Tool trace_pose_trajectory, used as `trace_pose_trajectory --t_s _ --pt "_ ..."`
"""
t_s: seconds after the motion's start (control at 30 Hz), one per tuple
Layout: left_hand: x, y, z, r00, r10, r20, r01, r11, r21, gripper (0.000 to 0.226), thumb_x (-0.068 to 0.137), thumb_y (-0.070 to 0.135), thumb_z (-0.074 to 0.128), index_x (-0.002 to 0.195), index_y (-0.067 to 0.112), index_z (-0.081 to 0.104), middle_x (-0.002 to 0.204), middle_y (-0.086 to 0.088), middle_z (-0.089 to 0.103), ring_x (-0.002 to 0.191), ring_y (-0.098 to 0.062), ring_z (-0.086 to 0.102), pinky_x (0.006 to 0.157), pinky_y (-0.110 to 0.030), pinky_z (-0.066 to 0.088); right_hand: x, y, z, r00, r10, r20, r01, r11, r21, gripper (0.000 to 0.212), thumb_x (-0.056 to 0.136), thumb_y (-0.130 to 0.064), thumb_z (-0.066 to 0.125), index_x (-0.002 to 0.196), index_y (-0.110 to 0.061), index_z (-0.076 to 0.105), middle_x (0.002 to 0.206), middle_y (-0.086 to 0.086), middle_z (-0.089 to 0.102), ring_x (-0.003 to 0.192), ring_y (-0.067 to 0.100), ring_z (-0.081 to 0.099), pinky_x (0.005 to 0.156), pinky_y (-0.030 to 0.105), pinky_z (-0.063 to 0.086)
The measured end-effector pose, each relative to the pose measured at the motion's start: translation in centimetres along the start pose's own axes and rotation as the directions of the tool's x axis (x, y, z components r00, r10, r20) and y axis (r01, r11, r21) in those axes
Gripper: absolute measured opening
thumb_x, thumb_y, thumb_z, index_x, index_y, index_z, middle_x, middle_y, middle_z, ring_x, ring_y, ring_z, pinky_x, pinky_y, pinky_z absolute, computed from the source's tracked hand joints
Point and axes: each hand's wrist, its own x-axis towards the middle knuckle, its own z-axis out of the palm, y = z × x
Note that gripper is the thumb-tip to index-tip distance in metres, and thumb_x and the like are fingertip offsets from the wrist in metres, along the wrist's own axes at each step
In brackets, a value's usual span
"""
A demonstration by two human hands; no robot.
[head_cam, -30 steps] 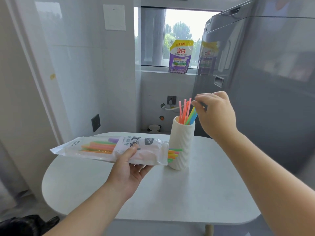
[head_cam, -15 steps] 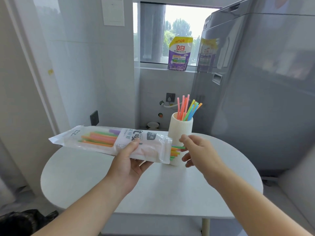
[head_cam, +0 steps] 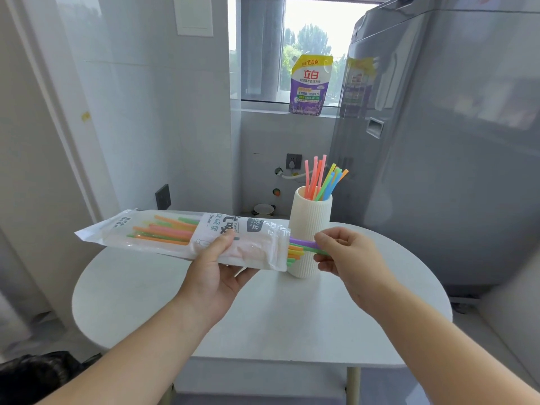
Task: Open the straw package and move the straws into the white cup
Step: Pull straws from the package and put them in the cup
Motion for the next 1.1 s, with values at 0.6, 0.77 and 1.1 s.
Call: trace_pose_trajectory --t_s 0.6,0.77,1.1 --pt "-0.1 0.3 -0.2 1.0 0.013 -0.013 -0.014 1.0 -0.028 0.026 0.094 0.02 0.067 0.12 0.016 0.068 0.107 -0.01 0.077 0.092 -0.026 0.076 0.077 -0.043 0.064 -0.4 -0.1 -0.7 0.967 0.206 0.152 -0.248 0.9 0.357 0.017 0.087 -0.011 0.075 0.097 -0.003 0.065 0.086 0.016 0.066 0.067 0.022 0.064 0.059 0.027 0.058" --pt "-0.2 0.3 0.0 1.0 0.012 -0.011 -0.013 1.0 -0.023 0.028 0.094 0.019 0.066 0.122 0.015 0.068 0.103 -0.011 0.077 0.087 -0.024 0.076 0.073 -0.041 0.065 -0.4 0.0 -0.2 0.957 0.221 0.186 -0.278 0.877 0.391 0.025 0.086 -0.011 0.075 0.106 0.0 0.067 0.092 0.018 0.069 0.069 0.021 0.067 0.06 0.026 0.058" --pt "-0.2 0.7 0.1 0.999 0.031 -0.019 -0.032 0.998 -0.058 0.04 0.093 0.019 0.068 0.133 0.015 0.064 0.11 -0.011 0.077 0.091 -0.025 0.077 0.074 -0.042 0.065 -1.0 -0.4 0.7 0.946 0.26 0.194 -0.316 0.605 0.731 0.042 0.071 -0.019 0.082 0.105 -0.001 0.065 0.091 0.017 0.069 0.068 0.017 0.064 0.069 0.022 0.06"
